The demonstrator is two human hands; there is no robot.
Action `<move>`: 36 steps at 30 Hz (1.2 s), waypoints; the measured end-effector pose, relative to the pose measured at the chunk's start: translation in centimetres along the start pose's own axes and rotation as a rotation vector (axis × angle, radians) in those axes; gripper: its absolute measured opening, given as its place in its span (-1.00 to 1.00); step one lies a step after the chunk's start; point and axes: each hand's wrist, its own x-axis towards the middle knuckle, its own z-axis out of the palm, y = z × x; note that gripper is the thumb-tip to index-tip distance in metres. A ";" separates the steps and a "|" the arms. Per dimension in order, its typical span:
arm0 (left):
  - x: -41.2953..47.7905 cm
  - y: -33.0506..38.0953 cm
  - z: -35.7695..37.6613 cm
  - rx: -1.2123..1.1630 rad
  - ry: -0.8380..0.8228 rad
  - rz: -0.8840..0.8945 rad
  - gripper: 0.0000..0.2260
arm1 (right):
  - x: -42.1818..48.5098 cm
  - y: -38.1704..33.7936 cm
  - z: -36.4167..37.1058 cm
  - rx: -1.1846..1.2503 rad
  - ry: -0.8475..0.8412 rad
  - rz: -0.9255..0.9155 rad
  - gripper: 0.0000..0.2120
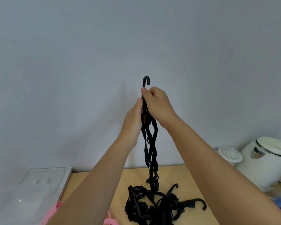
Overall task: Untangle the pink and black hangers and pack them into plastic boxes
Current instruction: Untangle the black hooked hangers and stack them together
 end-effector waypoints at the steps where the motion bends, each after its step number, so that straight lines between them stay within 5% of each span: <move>1: 0.1 0.0 -0.1 0.006 -0.029 -0.017 -0.65 | 0.1 -0.2 -0.1 -0.008 0.010 0.009 -0.71; 6: 0.2 -0.2 -0.6 0.014 -0.163 -0.094 -0.81 | 0.5 -1.8 -0.8 0.114 0.054 0.076 -0.72; 10: -0.5 -2.3 -0.7 0.344 -0.249 -0.133 -0.80 | 2.1 -3.2 -1.9 0.574 0.125 0.302 -0.76; 14: -0.1 -3.1 -0.8 0.278 -0.038 -0.159 -0.83 | 2.9 -2.0 -1.9 1.167 0.157 0.472 -0.75; 18: 1.3 -1.3 -1.4 0.099 0.157 -0.137 -0.79 | 2.2 0.9 -1.8 1.351 0.247 0.500 -0.65; 22: 2.3 0.9 -1.8 0.055 0.165 -0.071 -0.71 | 0.5 3.8 -1.4 1.164 0.181 0.625 -0.63; 27: 3.7 2.7 -1.4 0.372 0.093 0.098 -0.76 | -3.4 5.4 -1.0 0.520 -0.147 0.765 -0.50; 31: 4.2 2.1 -1.8 0.697 0.007 0.155 -0.89 | -4.8 3.8 -1.5 0.262 0.039 0.499 -0.56; 34: 4.0 1.5 -1.8 0.806 -0.116 0.137 -0.93 | -4.6 3.1 -1.7 0.081 0.169 0.157 -0.91; 36: 3.6 1.4 -1.6 0.807 -0.202 0.117 -0.91 | -4.6 3.2 -1.6 -0.019 -0.047 0.139 -0.50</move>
